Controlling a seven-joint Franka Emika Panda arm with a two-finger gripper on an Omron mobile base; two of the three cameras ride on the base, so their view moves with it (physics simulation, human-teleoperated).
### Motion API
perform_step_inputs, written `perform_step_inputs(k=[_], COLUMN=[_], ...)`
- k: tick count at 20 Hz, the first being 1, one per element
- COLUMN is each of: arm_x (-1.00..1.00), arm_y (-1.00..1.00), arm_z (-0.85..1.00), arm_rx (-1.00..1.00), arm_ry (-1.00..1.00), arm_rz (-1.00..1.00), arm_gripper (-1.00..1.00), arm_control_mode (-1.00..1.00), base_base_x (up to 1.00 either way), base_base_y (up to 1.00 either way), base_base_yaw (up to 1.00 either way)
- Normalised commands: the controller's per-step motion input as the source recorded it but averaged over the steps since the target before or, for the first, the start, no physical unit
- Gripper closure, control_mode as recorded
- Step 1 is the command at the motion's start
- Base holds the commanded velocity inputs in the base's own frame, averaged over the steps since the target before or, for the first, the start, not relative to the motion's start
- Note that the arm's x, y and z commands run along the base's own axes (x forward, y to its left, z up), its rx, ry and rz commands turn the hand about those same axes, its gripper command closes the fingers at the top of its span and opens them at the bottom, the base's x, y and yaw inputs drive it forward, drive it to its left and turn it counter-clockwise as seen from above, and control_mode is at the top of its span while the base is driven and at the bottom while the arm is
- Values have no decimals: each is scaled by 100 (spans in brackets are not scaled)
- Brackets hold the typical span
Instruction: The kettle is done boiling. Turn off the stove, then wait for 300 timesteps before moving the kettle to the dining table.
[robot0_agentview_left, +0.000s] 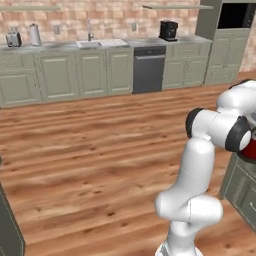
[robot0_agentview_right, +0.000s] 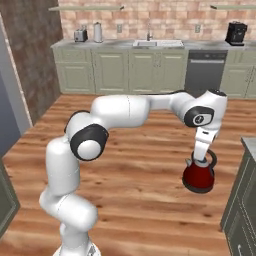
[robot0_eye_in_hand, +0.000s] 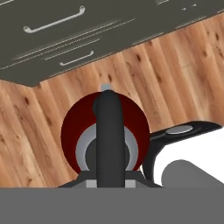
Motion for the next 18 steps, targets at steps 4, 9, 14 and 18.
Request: perform_step_inputs(k=[4,9,14,18], arm_x=[0,0,0,0], arm_y=[0,0,0,0], arm_z=[0,0,0,0], arm_rx=[0,0,0,0], arm_ry=[0,0,0,0], arm_rz=[0,0,0,0], arm_gripper=[100,100,100,100], arm_control_mode=[100,100,100,100], base_base_x=[37,33,31,38], base_base_y=[24,30,32,39], base_base_yaw=[-29,-29,-30,-28])
